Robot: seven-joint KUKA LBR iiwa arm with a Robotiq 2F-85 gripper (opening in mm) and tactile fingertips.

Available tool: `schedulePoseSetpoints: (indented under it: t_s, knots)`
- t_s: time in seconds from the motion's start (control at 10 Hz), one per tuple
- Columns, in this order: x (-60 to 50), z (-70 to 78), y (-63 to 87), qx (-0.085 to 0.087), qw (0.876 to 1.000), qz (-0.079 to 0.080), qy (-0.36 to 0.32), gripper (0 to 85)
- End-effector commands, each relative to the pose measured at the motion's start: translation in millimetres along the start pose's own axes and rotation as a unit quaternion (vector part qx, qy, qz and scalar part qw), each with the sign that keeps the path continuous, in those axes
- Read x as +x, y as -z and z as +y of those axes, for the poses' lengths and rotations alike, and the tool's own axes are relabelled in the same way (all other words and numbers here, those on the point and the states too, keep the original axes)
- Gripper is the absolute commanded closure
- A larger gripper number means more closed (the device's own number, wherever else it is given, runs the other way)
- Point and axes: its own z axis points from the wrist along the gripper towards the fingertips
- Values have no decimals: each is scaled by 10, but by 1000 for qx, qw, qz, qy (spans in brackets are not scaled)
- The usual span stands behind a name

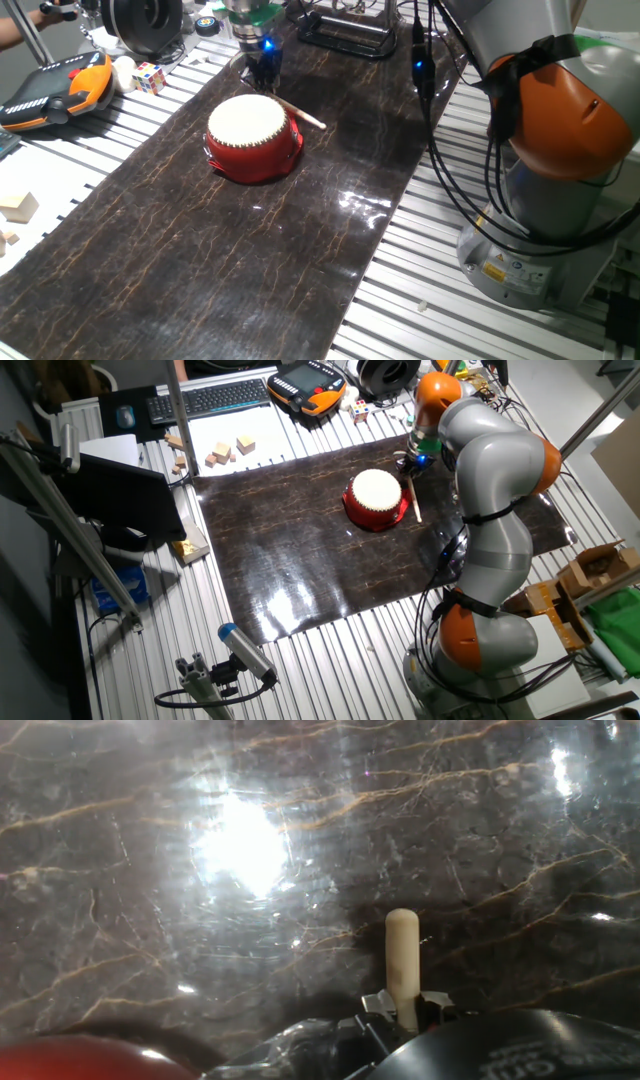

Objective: Play the drum

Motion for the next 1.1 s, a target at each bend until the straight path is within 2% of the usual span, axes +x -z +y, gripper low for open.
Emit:
schedulePoseSetpoints:
  t_s: [0.0, 0.2, 0.5, 0.8, 1.0]
  knots:
    - [3, 4, -4, -1, 1000, 2, 0, 630]
    - [13, -2, -22, -2, 1000, 7, 2, 627]
    - [24, -5, -40, -1, 1000, 23, 7, 613]
    - [75, 20, -113, 3, 1000, 22, 7, 580]
    - [79, 22, -108, 6, 1000, 25, 8, 523]
